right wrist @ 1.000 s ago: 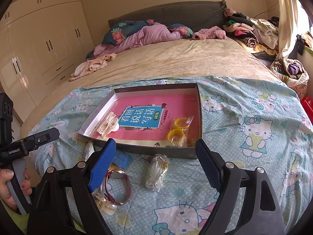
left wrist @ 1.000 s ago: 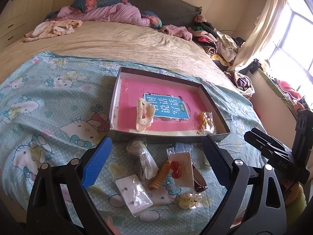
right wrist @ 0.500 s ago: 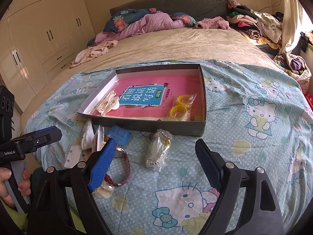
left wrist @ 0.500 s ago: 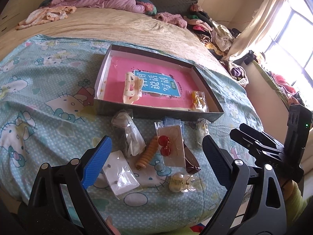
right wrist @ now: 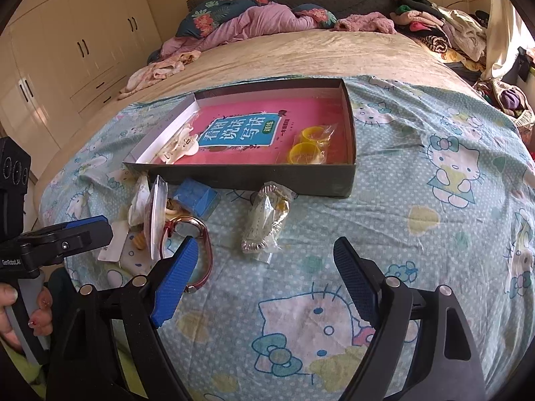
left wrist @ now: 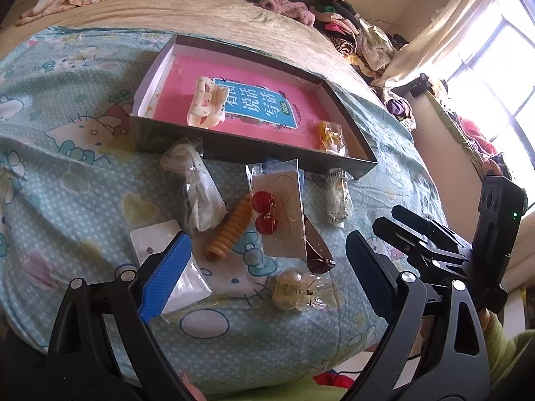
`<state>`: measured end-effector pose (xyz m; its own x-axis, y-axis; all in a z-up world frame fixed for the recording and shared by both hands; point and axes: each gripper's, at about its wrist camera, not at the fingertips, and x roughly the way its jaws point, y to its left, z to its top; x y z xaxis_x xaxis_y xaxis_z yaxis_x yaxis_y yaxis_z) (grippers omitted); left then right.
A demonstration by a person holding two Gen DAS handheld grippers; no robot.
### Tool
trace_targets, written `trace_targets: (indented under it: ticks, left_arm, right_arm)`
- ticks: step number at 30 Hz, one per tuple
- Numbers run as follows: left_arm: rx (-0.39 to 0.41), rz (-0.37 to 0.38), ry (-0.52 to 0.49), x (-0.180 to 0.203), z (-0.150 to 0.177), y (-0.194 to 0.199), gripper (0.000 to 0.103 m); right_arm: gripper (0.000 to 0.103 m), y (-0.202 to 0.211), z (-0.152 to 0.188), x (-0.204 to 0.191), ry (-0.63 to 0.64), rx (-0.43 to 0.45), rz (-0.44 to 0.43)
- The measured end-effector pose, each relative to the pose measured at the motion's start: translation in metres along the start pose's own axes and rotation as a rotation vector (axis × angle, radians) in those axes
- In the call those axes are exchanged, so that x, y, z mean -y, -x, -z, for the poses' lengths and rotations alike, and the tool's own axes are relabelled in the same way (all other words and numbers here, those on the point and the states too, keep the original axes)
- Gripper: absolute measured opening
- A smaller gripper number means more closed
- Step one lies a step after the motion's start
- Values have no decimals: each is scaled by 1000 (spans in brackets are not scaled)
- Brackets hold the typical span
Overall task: Organize jewelry
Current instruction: 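Grasp red earring card with left tool while right tool grasps clear bag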
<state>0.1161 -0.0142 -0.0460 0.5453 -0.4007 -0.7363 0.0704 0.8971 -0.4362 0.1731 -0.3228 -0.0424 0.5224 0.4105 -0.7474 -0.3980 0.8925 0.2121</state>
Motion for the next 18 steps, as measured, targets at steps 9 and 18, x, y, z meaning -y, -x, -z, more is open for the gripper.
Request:
trace_targets:
  ticks: [9, 18]
  left_arm:
    - [-45, 105, 83, -8, -9, -22, 77]
    - [-69, 145, 139, -14, -21, -37, 70]
  right_arm:
    - [82, -13, 0, 5, -1, -16, -13]
    - [69, -40, -8, 9, -14, -51, -38]
